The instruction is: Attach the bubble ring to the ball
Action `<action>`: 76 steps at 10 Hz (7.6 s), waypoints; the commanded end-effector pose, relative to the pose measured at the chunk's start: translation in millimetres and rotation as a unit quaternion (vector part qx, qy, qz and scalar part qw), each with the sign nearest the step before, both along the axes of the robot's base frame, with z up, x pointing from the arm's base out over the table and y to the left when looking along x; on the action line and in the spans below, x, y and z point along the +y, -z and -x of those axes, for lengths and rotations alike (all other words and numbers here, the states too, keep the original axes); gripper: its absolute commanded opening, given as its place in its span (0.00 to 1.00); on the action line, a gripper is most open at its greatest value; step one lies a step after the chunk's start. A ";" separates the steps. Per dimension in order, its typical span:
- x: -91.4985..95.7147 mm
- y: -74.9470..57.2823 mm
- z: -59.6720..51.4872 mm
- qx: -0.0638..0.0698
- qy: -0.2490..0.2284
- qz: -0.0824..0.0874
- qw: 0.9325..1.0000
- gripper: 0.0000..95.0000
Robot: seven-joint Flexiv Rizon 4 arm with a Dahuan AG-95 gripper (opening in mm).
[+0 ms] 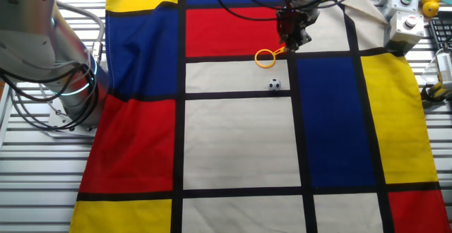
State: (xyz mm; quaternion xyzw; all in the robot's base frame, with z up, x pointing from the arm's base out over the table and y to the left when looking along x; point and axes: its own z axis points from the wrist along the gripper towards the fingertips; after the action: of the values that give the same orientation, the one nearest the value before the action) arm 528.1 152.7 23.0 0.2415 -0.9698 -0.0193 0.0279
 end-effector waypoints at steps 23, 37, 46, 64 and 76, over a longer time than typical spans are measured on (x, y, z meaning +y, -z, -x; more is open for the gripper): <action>-15.5 -13.4 -5.8 -0.006 -0.037 0.001 0.999 0.00; -77.7 -19.6 -2.0 -0.006 -0.103 0.001 0.995 0.00; -82.1 1.3 -0.9 -0.018 -0.108 0.004 0.994 0.00; -83.2 -0.8 -0.5 -0.017 -0.121 -0.006 0.993 0.00; -83.7 13.5 -2.3 -0.017 -0.135 -0.003 0.991 0.20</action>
State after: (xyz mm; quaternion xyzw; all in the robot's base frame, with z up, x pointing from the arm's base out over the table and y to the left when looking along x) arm 530.8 69.2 9.5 0.3701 -0.9288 -0.0136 0.0131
